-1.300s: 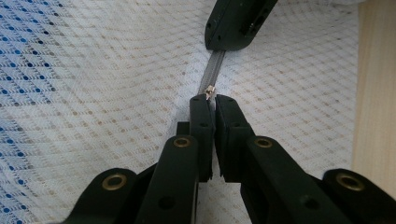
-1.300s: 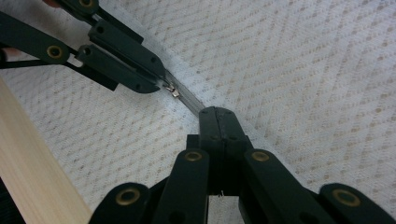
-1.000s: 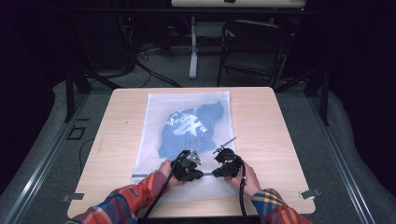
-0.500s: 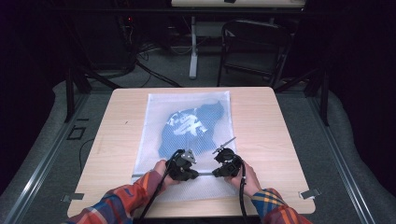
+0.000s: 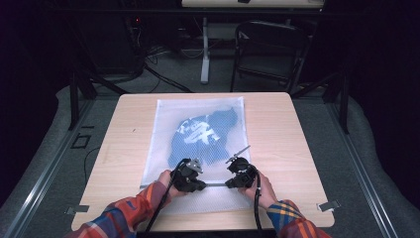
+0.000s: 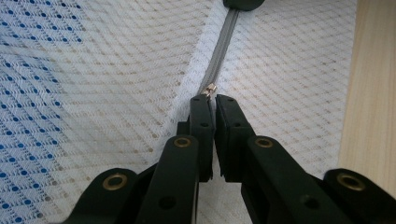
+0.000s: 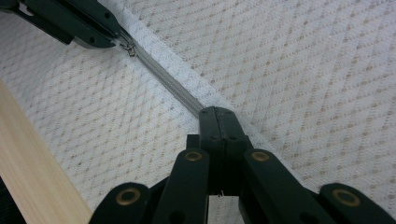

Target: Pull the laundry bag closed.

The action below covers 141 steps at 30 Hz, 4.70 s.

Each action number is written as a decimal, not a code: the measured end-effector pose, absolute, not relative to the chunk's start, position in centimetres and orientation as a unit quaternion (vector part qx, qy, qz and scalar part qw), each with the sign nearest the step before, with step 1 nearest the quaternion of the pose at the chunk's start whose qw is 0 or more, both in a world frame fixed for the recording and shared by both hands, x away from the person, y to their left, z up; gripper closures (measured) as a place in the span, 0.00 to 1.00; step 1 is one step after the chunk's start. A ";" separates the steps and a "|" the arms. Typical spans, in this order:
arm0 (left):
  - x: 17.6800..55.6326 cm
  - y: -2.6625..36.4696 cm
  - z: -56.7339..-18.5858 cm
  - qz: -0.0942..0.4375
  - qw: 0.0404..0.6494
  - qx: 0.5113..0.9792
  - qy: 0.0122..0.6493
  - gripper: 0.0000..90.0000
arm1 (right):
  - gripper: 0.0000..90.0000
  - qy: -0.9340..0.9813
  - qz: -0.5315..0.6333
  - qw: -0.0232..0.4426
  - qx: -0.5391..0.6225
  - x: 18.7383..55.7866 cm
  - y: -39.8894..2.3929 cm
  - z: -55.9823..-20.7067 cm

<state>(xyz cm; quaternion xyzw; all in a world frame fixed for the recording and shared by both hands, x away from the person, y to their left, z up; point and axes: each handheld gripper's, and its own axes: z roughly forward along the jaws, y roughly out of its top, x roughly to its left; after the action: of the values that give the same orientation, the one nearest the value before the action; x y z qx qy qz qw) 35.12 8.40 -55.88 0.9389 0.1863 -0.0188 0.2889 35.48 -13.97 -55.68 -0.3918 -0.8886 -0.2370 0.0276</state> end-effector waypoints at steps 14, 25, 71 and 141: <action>35.1 9.1 -56.1 -0.033 0.290 0.936 0.199 0.96 | 1.00 -0.891 -0.232 0.023 -0.391 35.5 -14.0 -55.7; 35.0 8.4 -56.3 -0.035 0.298 0.931 0.207 0.96 | 1.00 -0.889 -0.252 0.022 -0.381 35.3 -12.7 -55.2; 35.1 10.4 -55.8 -0.034 0.296 0.930 0.214 0.96 | 1.00 -0.889 -0.255 0.043 -0.378 35.6 -11.7 -56.1; 35.0 15.7 -55.4 -0.026 0.280 0.925 0.255 0.96 | 1.00 -0.892 -0.249 0.043 -0.375 35.6 -11.7 -56.0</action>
<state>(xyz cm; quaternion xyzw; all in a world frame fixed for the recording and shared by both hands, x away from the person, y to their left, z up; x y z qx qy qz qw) 35.02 15.67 -55.44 0.9254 0.2547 -0.0263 0.2795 35.63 -11.68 -55.96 -0.3745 -0.8921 -0.2491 0.0429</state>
